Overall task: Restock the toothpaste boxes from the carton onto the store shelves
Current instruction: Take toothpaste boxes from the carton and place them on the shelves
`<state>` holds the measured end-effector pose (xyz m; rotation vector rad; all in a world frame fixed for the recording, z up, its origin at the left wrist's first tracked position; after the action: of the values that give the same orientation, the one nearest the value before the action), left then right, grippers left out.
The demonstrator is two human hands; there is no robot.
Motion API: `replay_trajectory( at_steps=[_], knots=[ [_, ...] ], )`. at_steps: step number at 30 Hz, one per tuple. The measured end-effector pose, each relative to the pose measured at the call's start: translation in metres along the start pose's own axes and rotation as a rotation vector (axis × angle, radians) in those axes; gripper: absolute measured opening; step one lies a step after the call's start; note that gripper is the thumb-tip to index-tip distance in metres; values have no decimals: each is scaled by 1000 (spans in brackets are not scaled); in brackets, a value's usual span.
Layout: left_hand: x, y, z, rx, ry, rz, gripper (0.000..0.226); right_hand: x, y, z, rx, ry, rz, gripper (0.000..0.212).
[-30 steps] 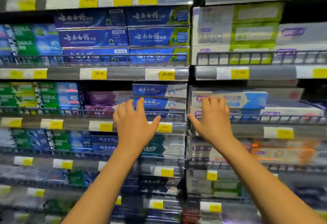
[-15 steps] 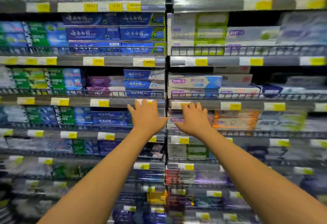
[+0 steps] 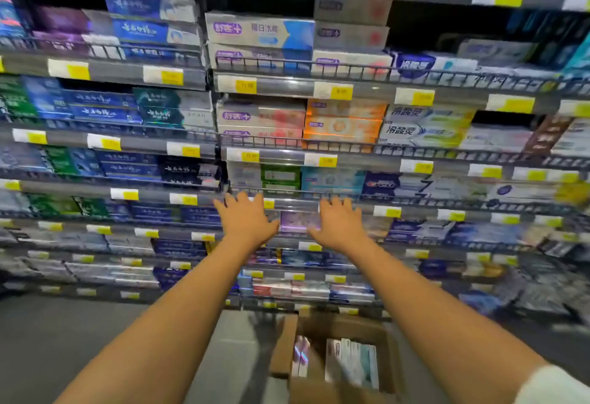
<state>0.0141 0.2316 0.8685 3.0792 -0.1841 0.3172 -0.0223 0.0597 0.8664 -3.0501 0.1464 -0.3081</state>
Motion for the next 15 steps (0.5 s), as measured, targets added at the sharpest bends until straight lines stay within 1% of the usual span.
replay_trajectory(
  at_steps=[4,8,12,13,15],
  knots=[
    [-31,54,70,11,-141,15,81,-35,68,57,-6,-129,56,71],
    [-60,92,145,20,-259,37,74,-63,122,126,22,-266,114,70],
    [-75,130,243,49,-401,74,72,-79,178,205,10,-404,194,63],
    [-78,139,268,60,-443,90,70,-83,190,224,1,-428,205,61],
    [-82,157,318,73,-493,110,68,-87,214,260,28,-407,230,58]
  ],
)
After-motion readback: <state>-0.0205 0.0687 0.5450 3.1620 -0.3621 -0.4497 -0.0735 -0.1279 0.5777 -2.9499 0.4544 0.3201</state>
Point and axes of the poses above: each hand's wrist, its own x-axis towards the middle knuckle, its own z-axis out of the palm, y = z × x, the point moved 7 cm from there along x, towards the middle knuckle, and after that the axes turned 15 degrees about y, right-handed, at the moved point
